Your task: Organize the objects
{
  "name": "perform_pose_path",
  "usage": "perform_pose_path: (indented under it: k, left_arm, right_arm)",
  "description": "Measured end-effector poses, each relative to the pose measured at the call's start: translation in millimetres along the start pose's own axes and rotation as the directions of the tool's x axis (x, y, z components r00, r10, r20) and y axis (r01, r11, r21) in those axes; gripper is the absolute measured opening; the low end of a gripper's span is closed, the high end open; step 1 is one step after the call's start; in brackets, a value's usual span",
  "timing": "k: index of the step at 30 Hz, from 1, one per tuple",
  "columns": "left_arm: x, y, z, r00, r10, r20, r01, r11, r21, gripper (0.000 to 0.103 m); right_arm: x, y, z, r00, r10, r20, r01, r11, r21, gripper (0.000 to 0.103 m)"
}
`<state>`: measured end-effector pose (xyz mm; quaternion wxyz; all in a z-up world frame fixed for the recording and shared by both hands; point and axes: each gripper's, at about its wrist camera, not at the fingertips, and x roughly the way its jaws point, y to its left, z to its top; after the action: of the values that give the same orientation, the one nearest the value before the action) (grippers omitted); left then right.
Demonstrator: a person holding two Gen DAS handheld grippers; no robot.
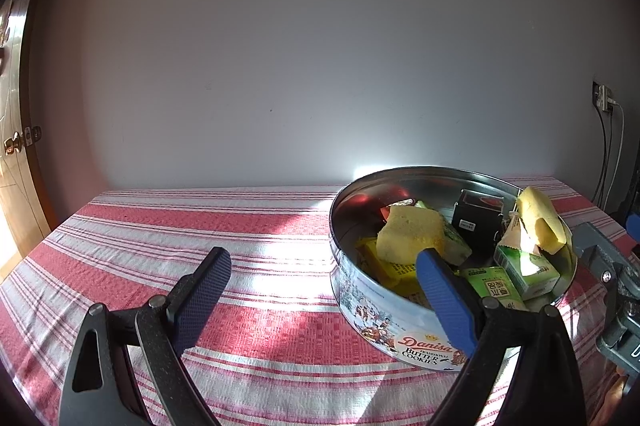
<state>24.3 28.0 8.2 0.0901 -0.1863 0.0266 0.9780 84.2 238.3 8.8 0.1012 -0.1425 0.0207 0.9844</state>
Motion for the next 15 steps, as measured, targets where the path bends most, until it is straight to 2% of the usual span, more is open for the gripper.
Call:
perform_pose_path:
  k: [15]
  left_arm:
    - [-1.5, -4.1, -0.6, 1.0, 0.004, 0.017, -0.004, 1.0, 0.007, 0.095]
  right_arm:
    - [-5.3, -4.6, -0.9, 1.0, -0.005, 0.023, 0.004, 1.0, 0.013, 0.103]
